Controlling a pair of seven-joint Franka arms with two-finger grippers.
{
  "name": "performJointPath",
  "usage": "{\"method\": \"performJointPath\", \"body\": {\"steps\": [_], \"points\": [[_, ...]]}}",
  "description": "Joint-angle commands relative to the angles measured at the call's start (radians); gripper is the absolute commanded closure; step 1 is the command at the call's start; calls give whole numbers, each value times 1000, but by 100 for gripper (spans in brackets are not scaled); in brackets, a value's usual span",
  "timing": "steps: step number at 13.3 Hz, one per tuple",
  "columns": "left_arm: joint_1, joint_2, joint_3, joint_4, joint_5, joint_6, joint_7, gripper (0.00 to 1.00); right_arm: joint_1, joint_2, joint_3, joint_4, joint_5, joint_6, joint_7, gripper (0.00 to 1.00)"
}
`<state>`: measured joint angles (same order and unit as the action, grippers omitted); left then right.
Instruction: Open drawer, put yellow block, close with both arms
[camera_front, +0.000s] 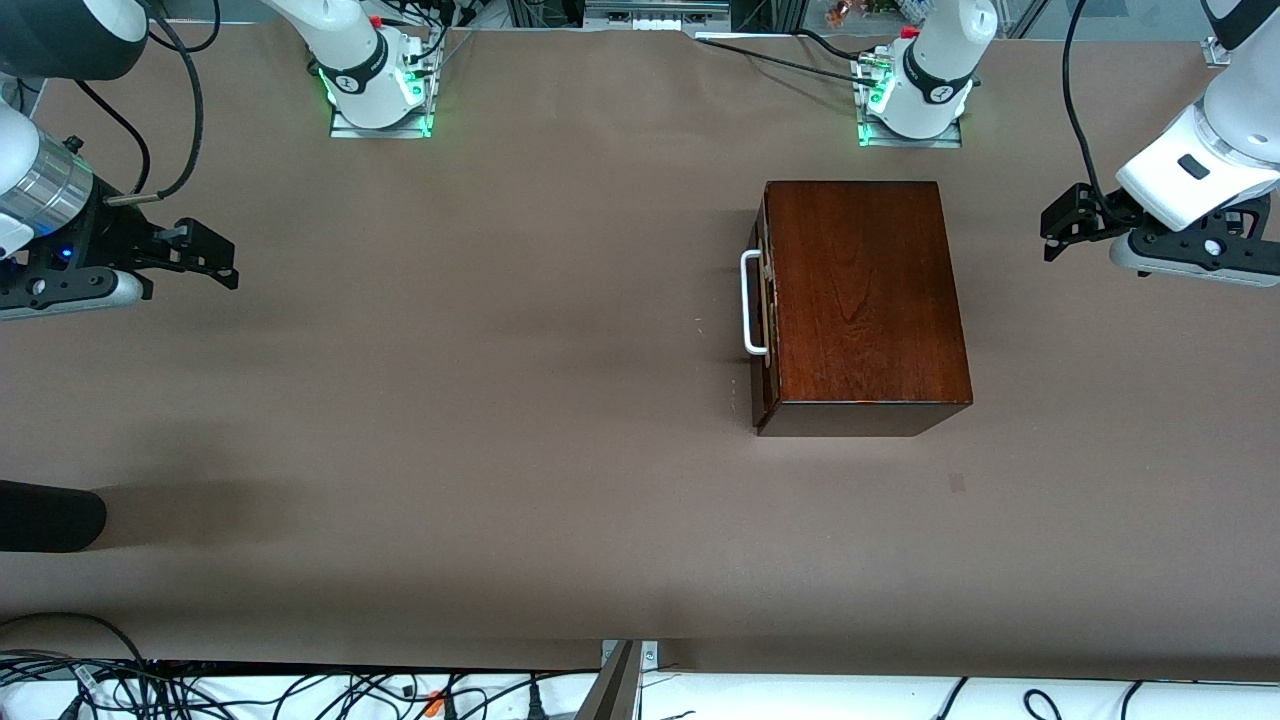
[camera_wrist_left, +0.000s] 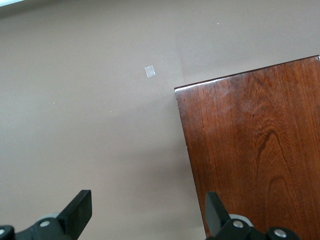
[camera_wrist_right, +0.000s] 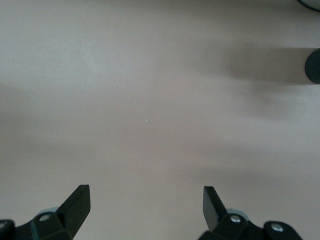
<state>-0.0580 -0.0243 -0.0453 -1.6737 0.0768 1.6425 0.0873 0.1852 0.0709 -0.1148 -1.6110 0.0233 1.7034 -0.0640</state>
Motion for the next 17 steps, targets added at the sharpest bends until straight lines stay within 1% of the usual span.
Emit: {"method": "performJointPath", "body": {"steps": [1,3,8,12,14,17], "points": [[0,0,-2,25,-41,-30,-12,0,-1,7,0,19,15,-5,7,0],[1,10,-1,35,-66,-53,-41,0,-1,7,0,19,15,-5,7,0],[1,14,-2,42,-69,-61,-158,0,0,7,0,19,15,-5,7,0],[1,24,-2,52,-71,-72,-164,0,-1,7,0,19,17,-5,7,0],[4,30,-1,61,-100,-84,-164,0,-1,7,0,19,18,-5,7,0],[6,35,-1,72,-100,-92,-164,0,-1,7,0,19,18,-5,7,0]]}}
